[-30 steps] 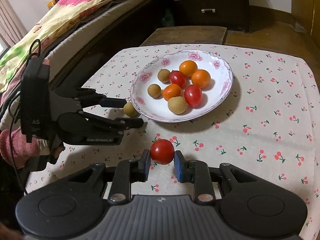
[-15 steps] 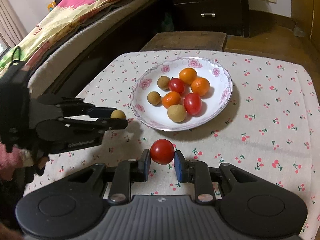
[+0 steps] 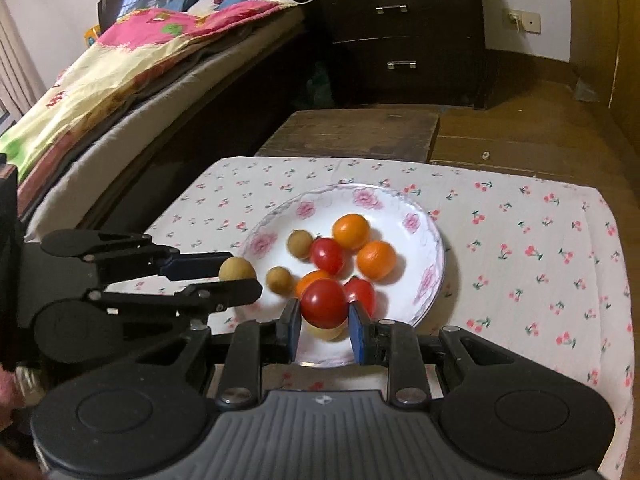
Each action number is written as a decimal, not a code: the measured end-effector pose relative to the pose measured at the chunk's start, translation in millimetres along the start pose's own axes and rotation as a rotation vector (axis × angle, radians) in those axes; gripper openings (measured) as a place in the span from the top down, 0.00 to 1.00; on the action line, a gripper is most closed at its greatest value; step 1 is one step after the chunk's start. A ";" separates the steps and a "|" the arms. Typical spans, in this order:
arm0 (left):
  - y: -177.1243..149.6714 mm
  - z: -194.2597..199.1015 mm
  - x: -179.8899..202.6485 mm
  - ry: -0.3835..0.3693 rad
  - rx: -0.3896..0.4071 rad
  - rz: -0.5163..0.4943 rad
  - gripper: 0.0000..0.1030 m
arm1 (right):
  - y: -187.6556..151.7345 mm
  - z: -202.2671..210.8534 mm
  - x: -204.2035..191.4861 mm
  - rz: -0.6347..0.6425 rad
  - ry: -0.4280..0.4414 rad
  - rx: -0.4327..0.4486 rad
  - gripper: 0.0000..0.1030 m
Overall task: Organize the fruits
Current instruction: 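Carry the tomato and yellow fruit over the white bowl and open both grippers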
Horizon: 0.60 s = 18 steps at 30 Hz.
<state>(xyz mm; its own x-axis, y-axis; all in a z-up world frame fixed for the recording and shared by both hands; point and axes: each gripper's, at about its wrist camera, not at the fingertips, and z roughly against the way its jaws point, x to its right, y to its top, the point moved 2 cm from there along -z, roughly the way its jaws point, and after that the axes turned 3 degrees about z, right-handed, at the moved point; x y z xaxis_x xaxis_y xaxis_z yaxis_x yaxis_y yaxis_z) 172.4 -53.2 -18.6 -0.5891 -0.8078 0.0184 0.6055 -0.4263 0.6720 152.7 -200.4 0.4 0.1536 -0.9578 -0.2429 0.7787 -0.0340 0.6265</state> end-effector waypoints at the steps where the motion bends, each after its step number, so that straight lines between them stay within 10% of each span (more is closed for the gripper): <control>1: 0.3 -3.3 0.4 0.002 -0.006 -0.001 0.66 | 1.1 -3.5 2.4 -0.002 -0.002 -0.006 0.74; 18: 5.2 -2.4 3.9 0.050 0.005 0.019 0.38 | 3.7 -11.1 12.0 -0.023 -0.007 -0.028 0.73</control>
<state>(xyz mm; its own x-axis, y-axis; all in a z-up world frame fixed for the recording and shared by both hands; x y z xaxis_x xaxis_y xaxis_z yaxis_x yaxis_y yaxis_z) 174.5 -59.6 -16.7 -0.5501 -0.8351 -0.0063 0.6133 -0.4091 0.6756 164.1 -208.9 -8.4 0.1312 -0.9590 -0.2511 0.7987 -0.0478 0.5998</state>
